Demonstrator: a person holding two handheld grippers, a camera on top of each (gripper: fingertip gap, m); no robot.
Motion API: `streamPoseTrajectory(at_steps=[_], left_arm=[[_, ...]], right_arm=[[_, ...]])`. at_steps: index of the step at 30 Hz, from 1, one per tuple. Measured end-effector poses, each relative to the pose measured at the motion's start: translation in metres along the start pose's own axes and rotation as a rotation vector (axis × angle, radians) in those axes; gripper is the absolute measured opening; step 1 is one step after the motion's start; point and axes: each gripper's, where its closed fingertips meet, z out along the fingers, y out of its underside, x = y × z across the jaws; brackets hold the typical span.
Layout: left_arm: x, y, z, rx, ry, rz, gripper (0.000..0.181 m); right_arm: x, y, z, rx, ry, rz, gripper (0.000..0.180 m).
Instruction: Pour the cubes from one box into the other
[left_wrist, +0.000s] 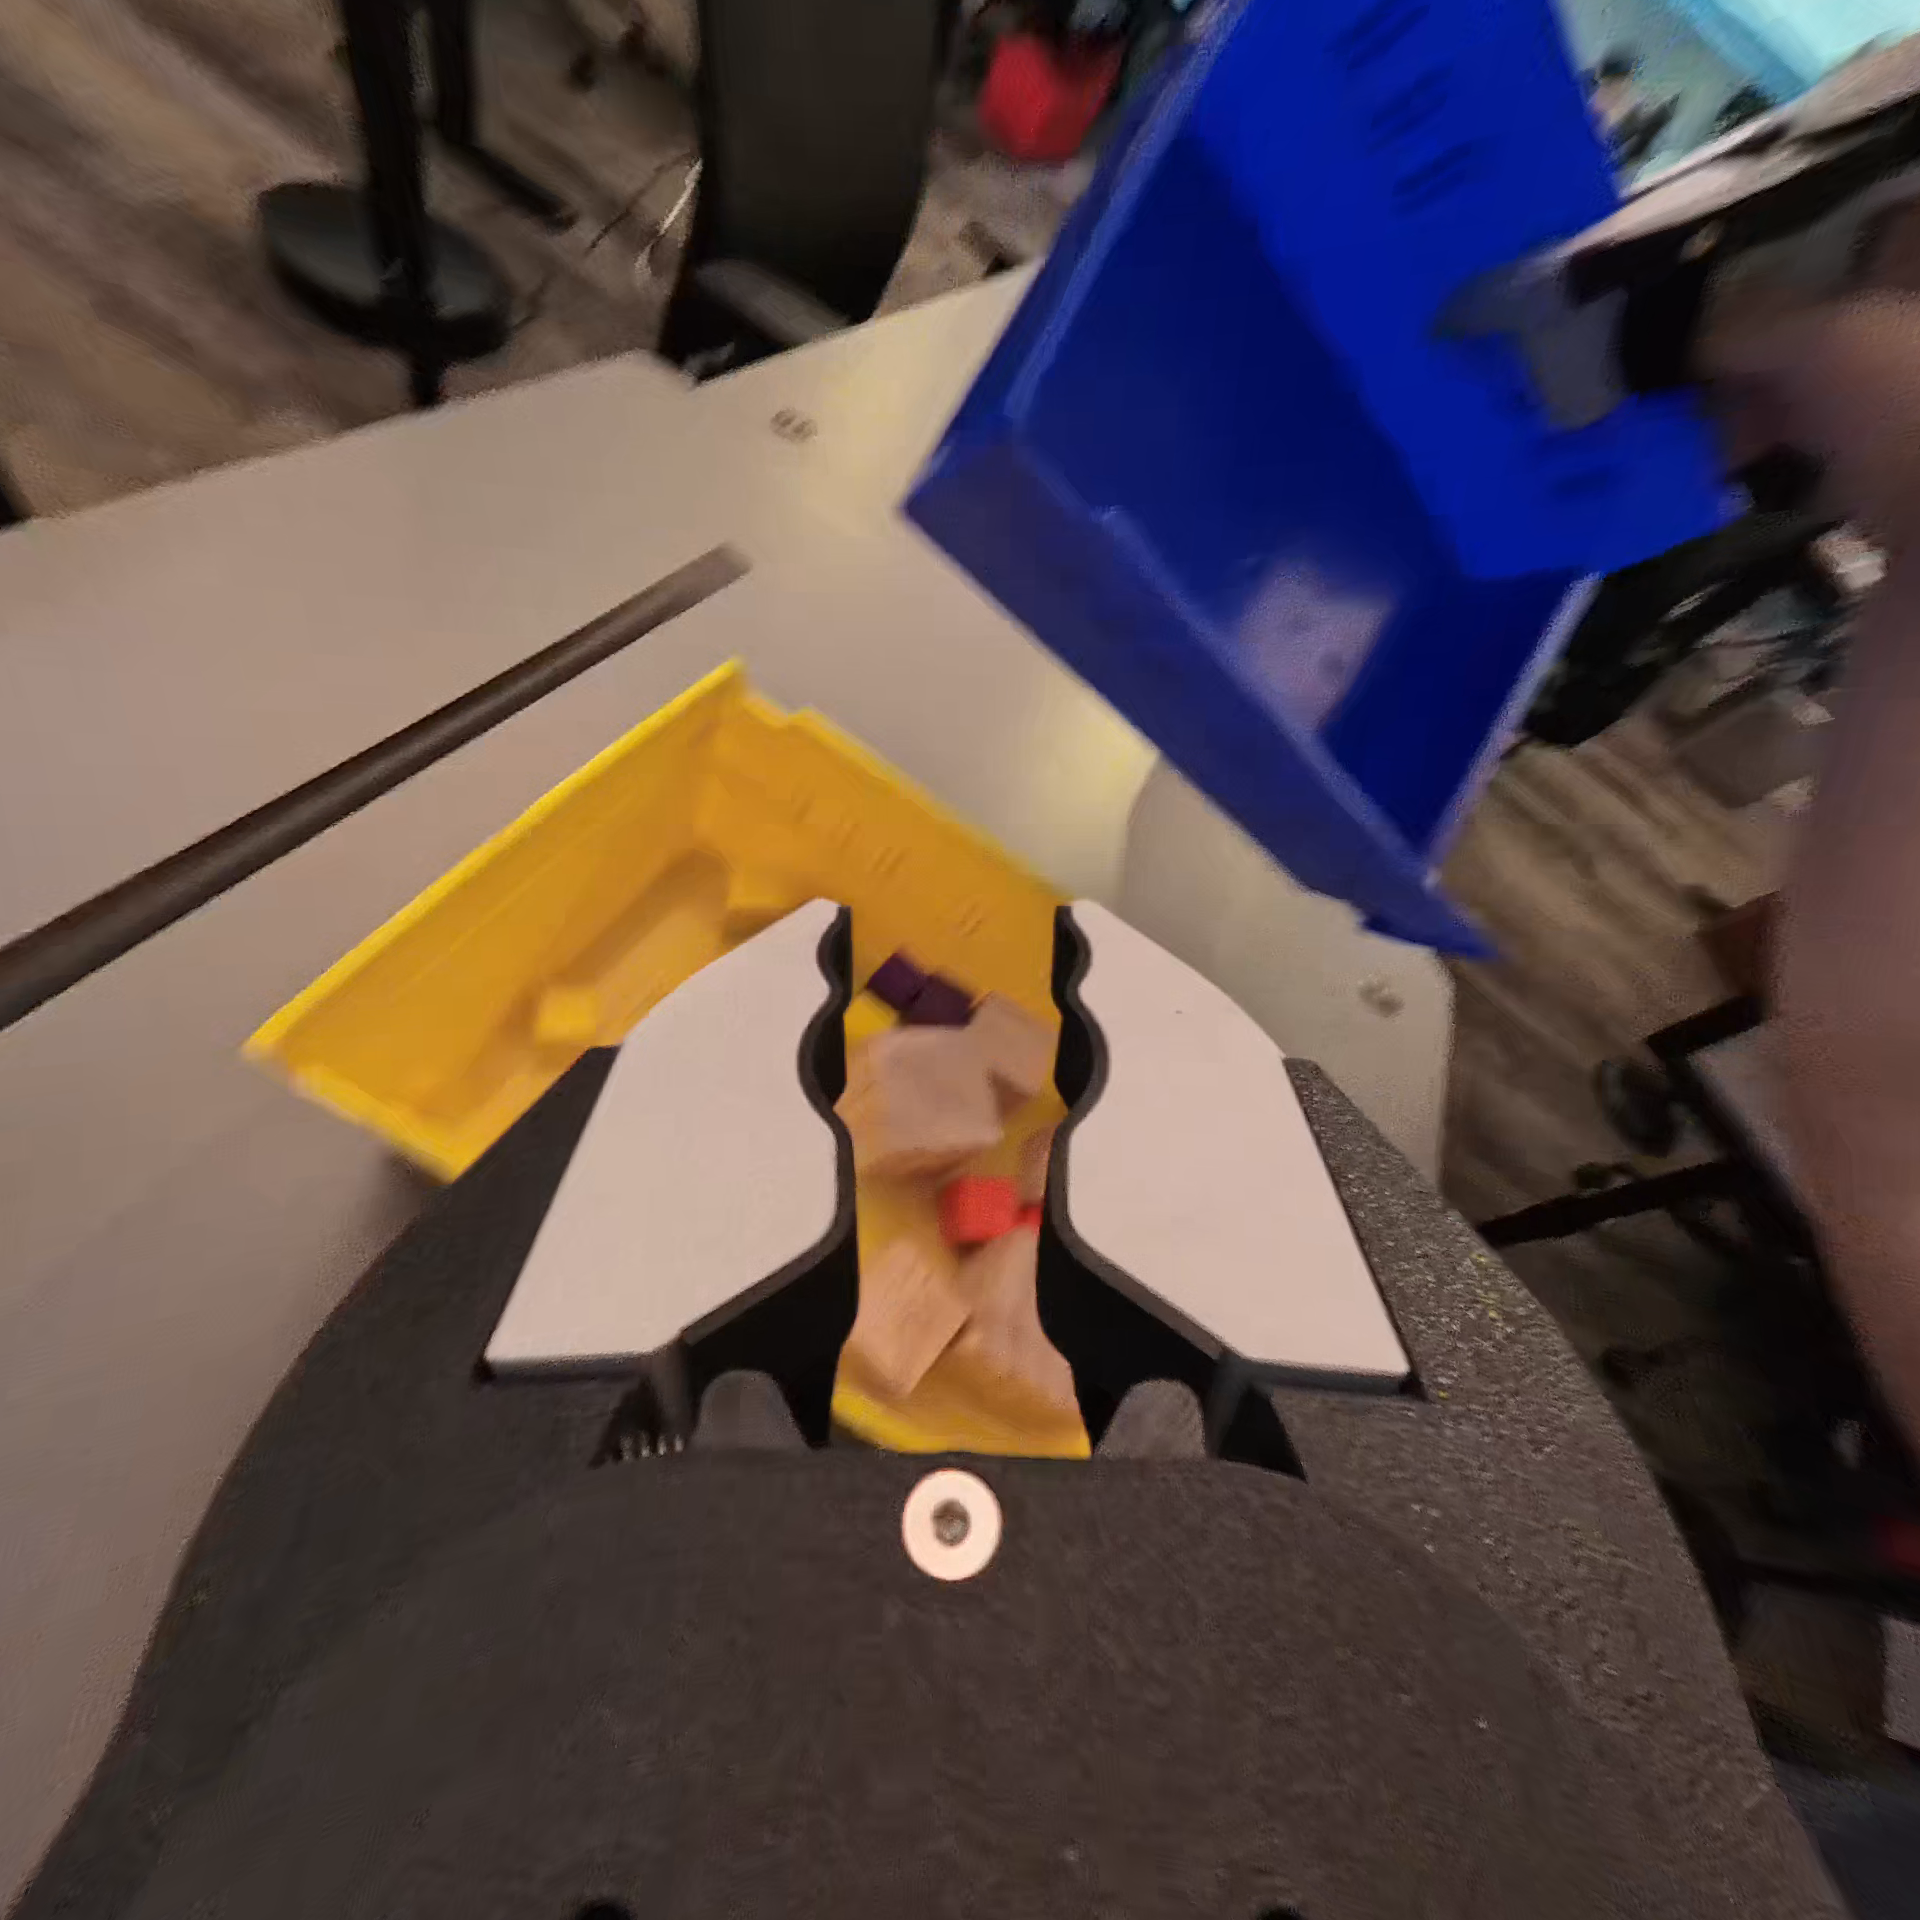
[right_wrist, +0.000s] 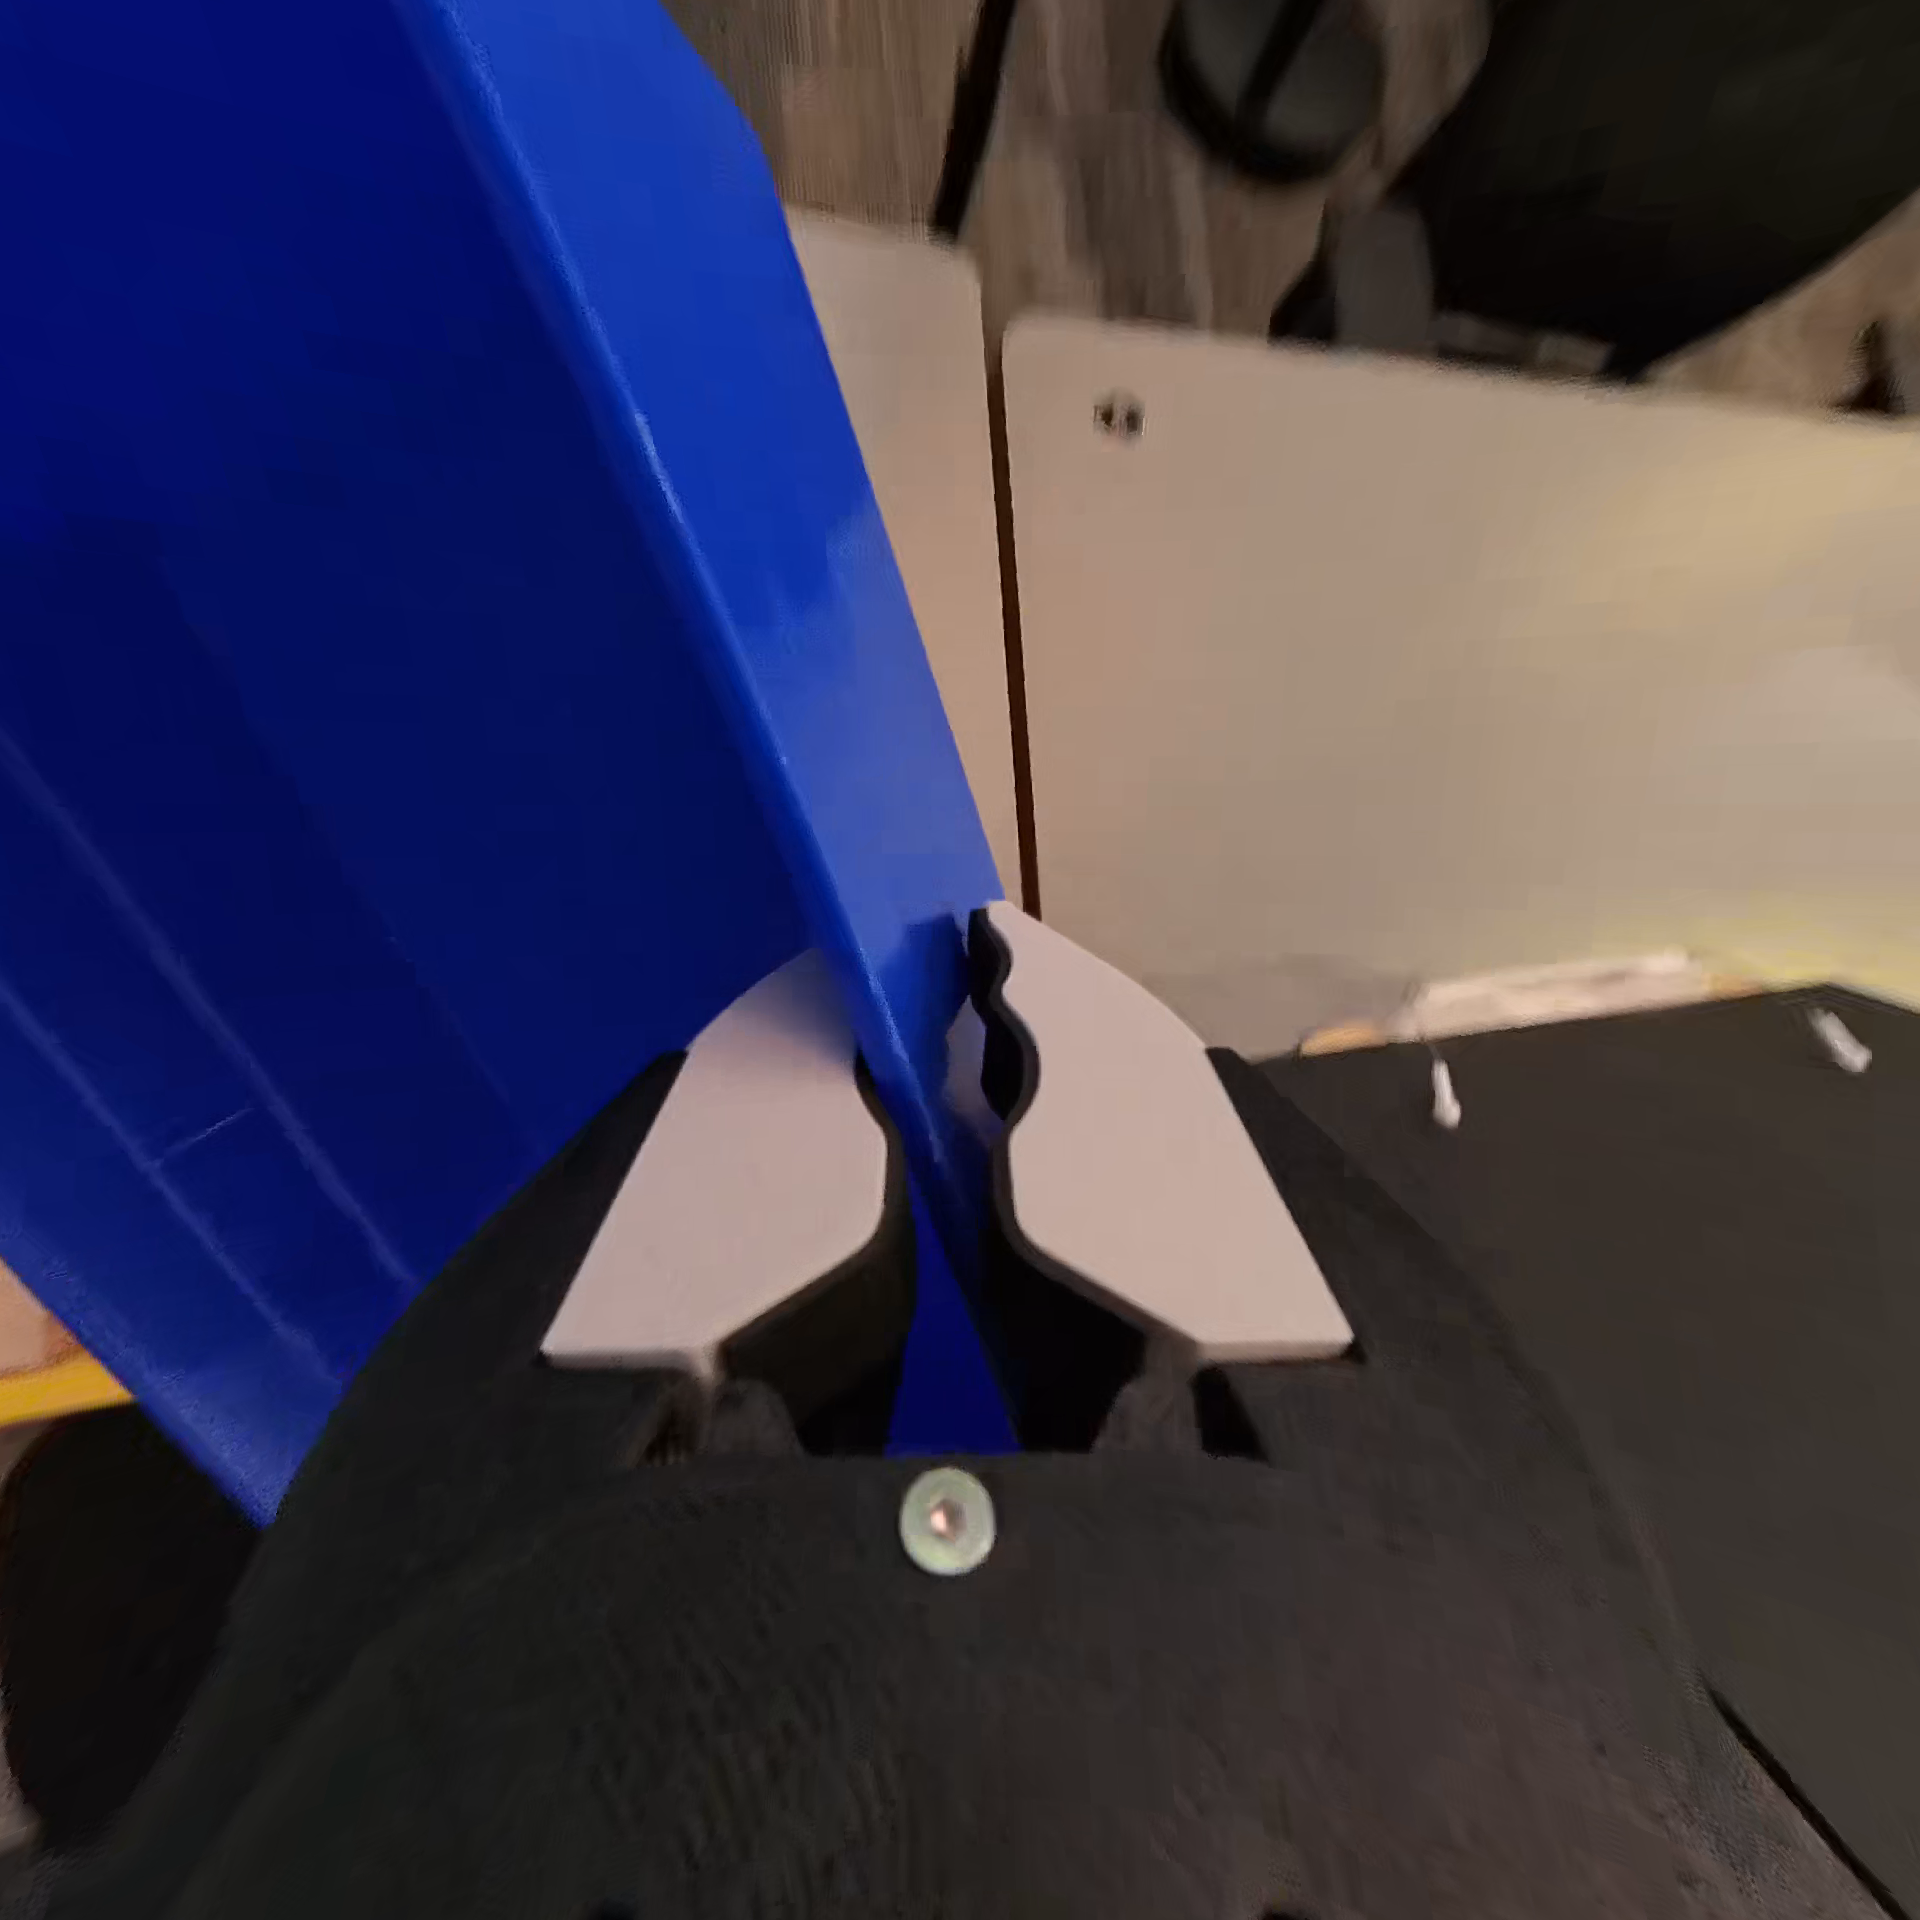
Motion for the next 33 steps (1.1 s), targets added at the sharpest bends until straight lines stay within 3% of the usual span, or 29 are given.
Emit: streamPoseTrajectory(at_steps=[5, 7, 13, 19, 24, 33], left_arm=[[-0.047, 0.065, -0.007, -0.136, -0.153, -0.05, 0.05], [-0.055, 0.093, 0.0, -0.226, -0.163, -0.11, 0.059], [-0.078, 0.135, 0.021, -0.434, -0.215, -0.213, 0.058], [-0.079, 0.151, 0.029, -0.67, -0.153, -0.352, 0.049], [-0.083, 0.153, 0.03, -0.825, -0.151, -0.428, 0.032], [-0.098, 0.156, 0.004, -0.94, -0.216, -0.445, 0.018]], right_arm=[[0.005, 0.052, 0.057, -0.295, -0.054, 0.051, 0.009], [0.002, 0.066, 0.077, -0.349, -0.074, 0.066, 0.009], [-0.012, 0.099, 0.125, -0.424, -0.125, 0.13, 0.008], [-0.023, 0.125, 0.151, -0.494, -0.21, 0.16, 0.008], [-0.028, 0.136, 0.165, -0.496, -0.264, 0.212, 0.008], [-0.038, 0.161, 0.178, -0.517, -0.369, 0.296, 0.008]])
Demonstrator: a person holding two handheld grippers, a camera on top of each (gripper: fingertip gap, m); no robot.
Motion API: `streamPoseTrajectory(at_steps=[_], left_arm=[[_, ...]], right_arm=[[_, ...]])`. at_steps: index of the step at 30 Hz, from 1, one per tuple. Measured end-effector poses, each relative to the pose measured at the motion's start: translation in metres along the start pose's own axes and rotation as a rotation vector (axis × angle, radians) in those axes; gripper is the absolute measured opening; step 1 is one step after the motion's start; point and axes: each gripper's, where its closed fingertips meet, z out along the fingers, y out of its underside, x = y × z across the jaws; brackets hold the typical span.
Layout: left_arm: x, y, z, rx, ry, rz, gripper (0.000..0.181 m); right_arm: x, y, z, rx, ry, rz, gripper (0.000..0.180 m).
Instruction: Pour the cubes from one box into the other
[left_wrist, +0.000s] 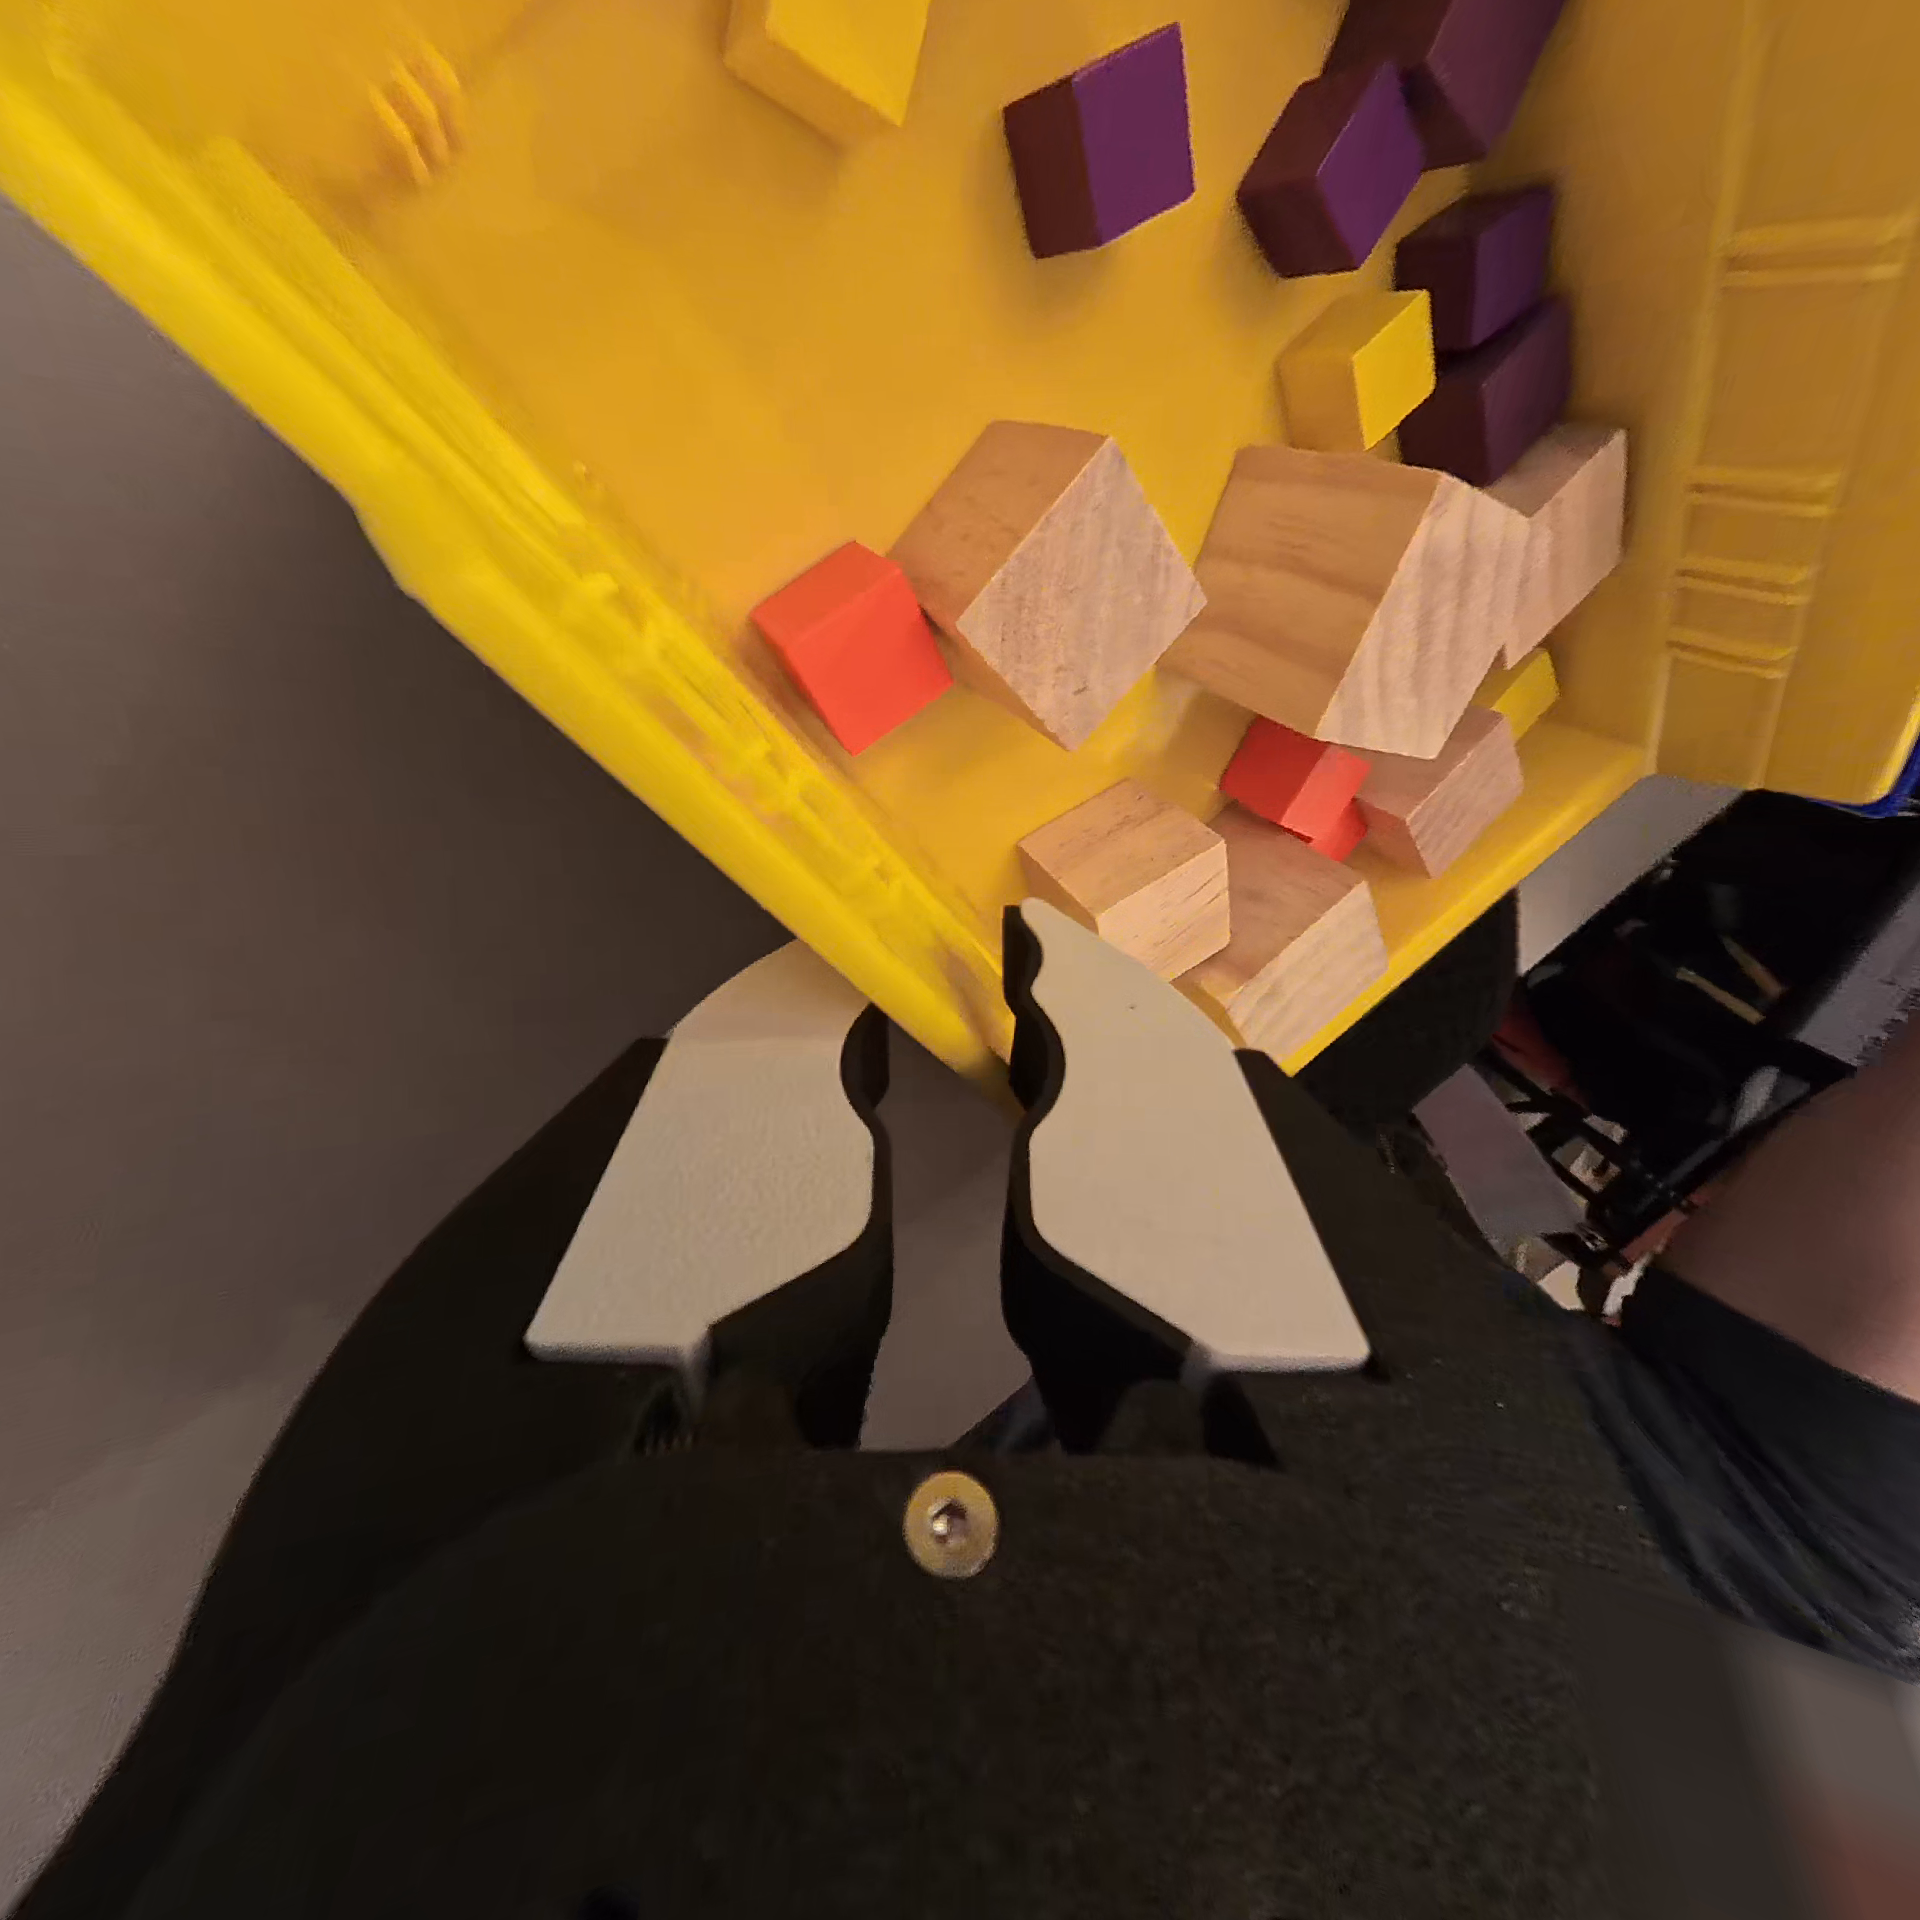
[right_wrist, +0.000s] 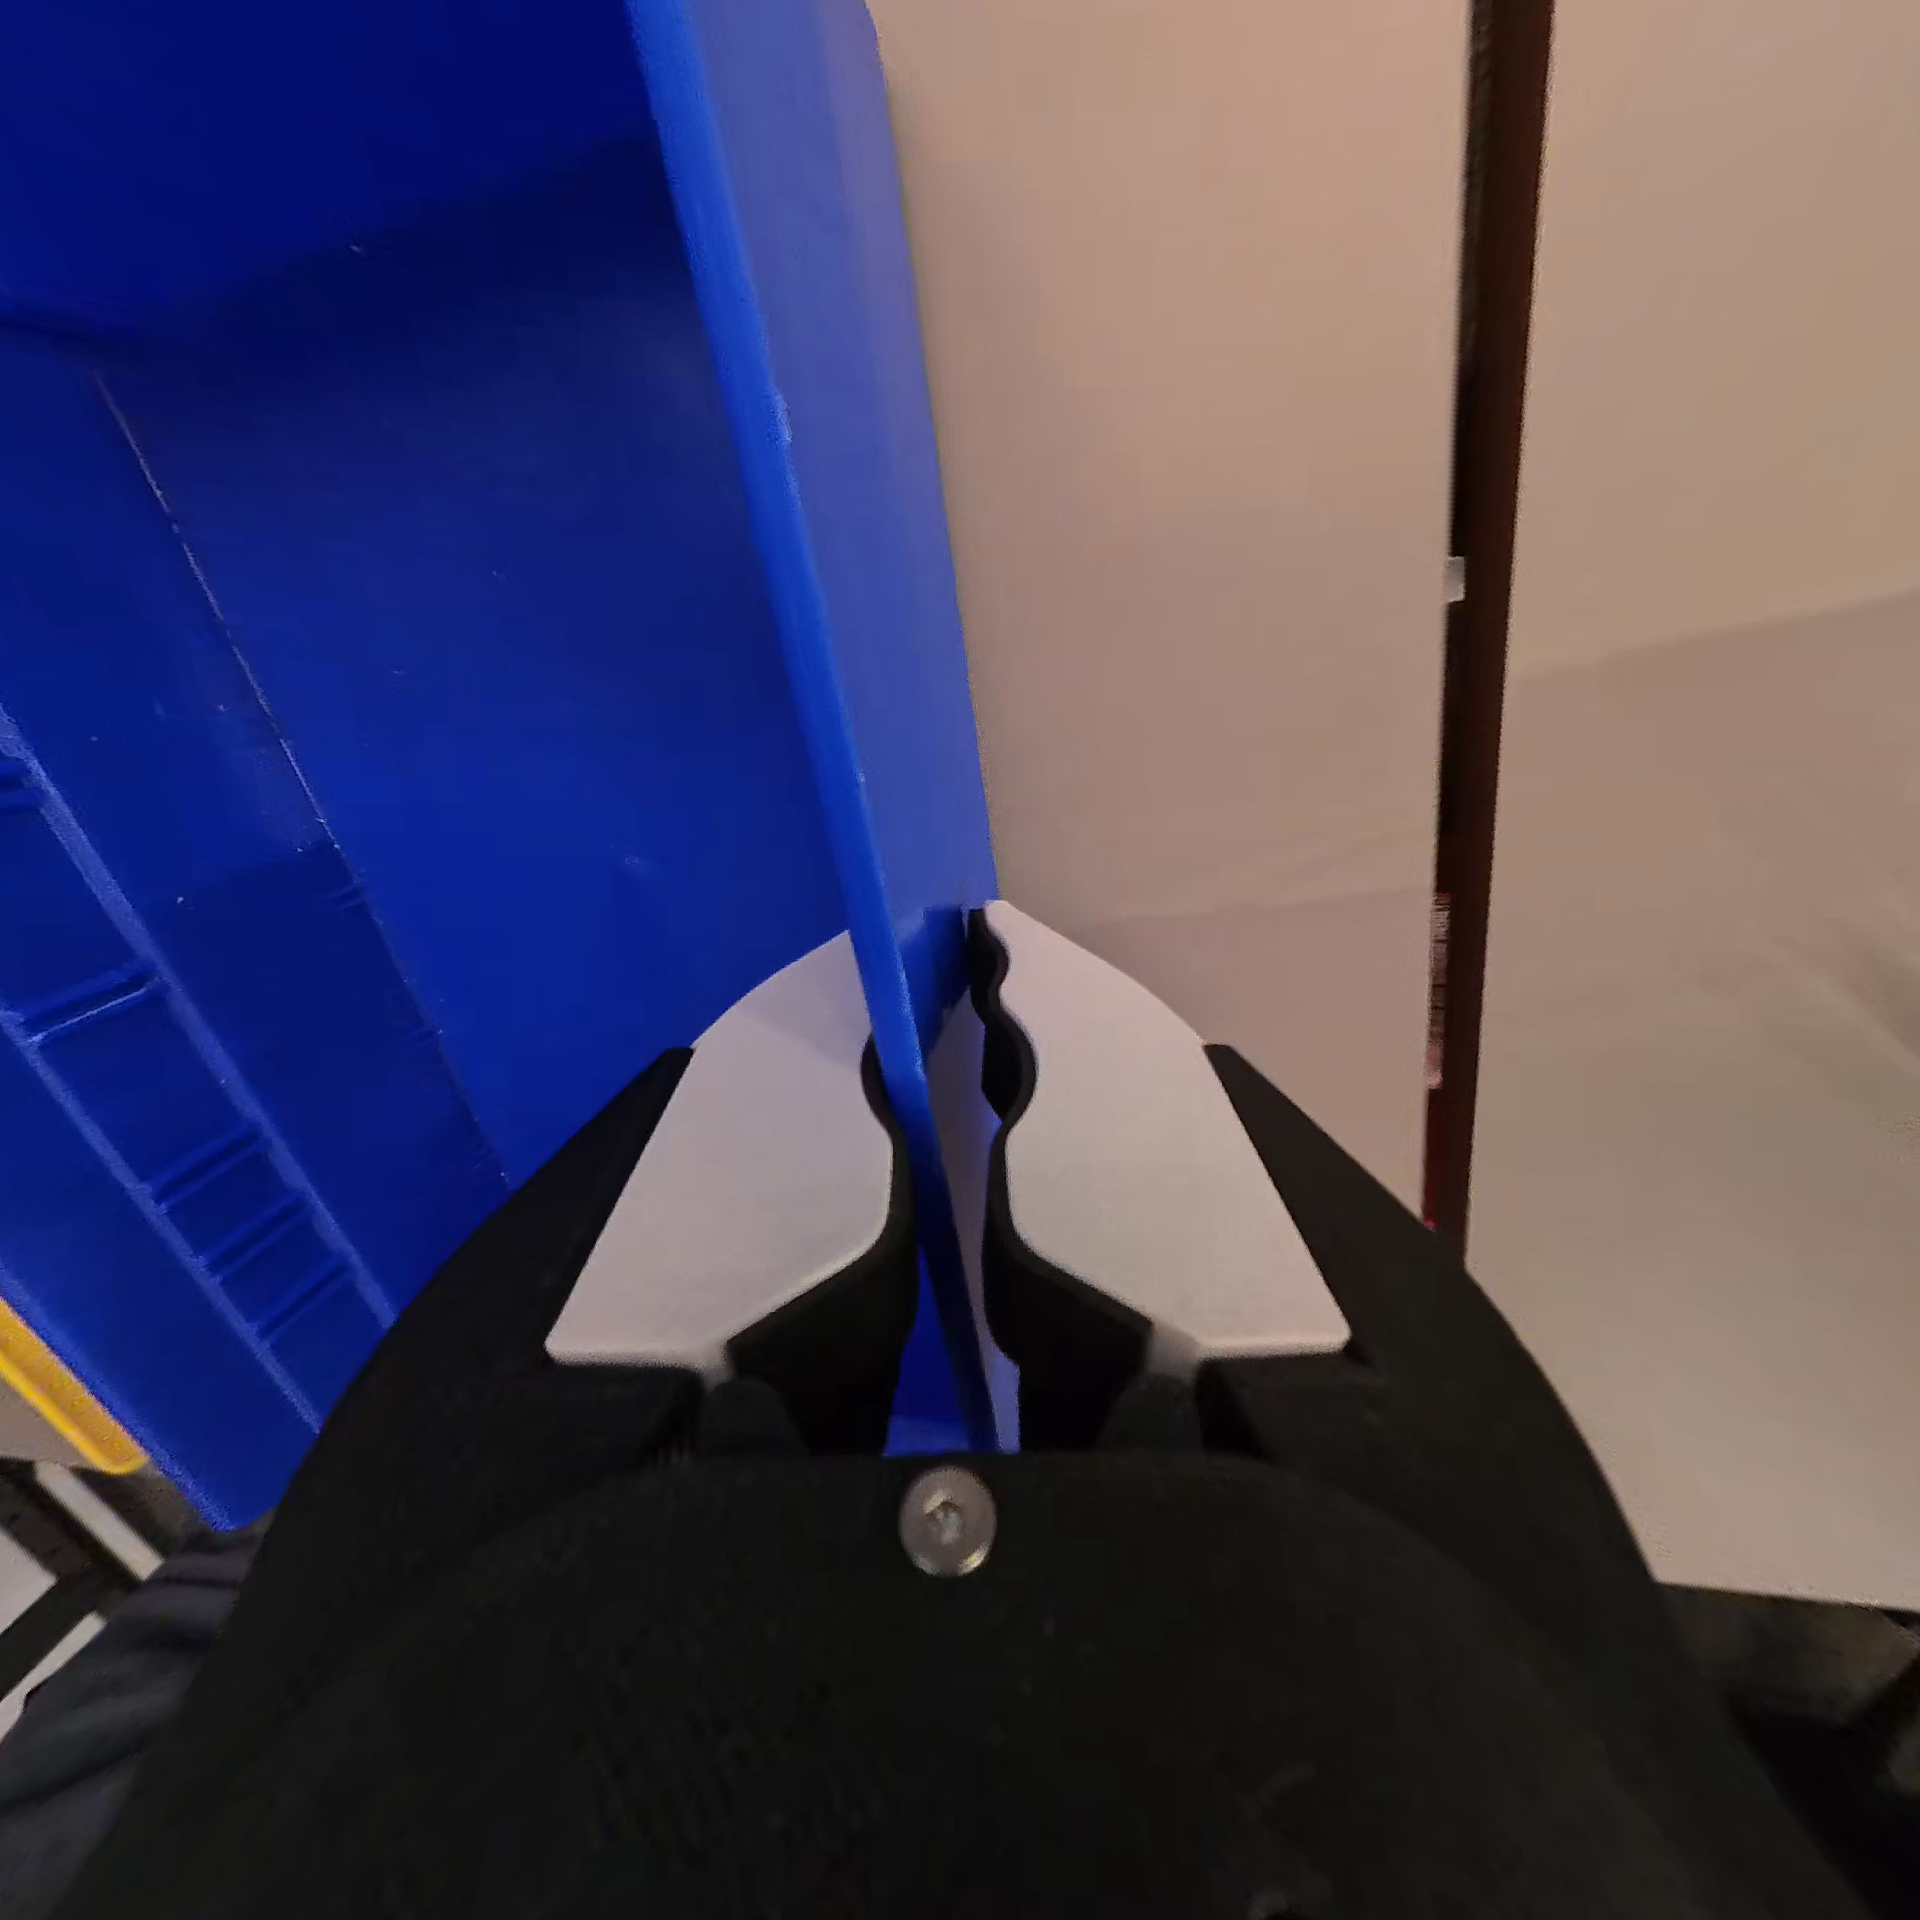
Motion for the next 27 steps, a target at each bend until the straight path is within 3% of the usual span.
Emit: streamPoseTrajectory(at_steps=[4, 13, 21, 27], left_arm=[[-0.027, 0.014, -0.012, -0.002, -0.029, -0.023, 0.016], [-0.114, 0.076, -0.051, 0.032, -0.075, -0.149, 0.014], [-0.199, 0.122, -0.093, 0.16, -0.183, -0.204, 0.01], [-0.232, 0.143, -0.11, 0.21, -0.262, -0.186, 0.009]], right_arm=[[-0.025, -0.001, 0.01, 0.039, -0.101, 0.012, 0.011], [-0.099, 0.004, 0.025, 0.014, -0.107, -0.103, 0.01], [-0.152, 0.005, 0.037, 0.069, -0.1, -0.045, 0.01], [-0.181, 0.01, 0.042, 0.071, -0.098, 0.011, 0.01]])
